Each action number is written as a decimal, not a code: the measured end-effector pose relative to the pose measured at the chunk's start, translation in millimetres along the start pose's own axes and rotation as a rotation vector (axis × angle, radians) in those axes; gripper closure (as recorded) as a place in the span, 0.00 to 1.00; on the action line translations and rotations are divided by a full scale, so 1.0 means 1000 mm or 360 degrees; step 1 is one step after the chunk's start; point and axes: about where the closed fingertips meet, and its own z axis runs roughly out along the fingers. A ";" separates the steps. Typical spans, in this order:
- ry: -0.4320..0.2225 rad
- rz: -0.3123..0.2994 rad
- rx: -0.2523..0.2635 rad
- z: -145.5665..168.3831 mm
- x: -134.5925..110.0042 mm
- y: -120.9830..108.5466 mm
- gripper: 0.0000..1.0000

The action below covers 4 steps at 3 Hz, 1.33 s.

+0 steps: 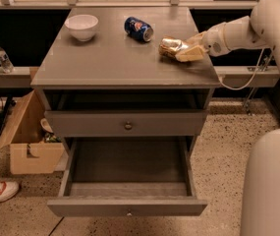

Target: Pick orange can from middle drawer and place on counter

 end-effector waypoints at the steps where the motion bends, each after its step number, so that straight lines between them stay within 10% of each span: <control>1: 0.0008 0.0019 -0.0007 0.002 -0.002 -0.006 0.00; 4: 0.0058 -0.0067 0.0196 -0.104 -0.003 0.000 0.00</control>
Offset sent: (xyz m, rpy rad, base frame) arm 0.0049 -0.0176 0.0264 0.0111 0.0022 -0.0019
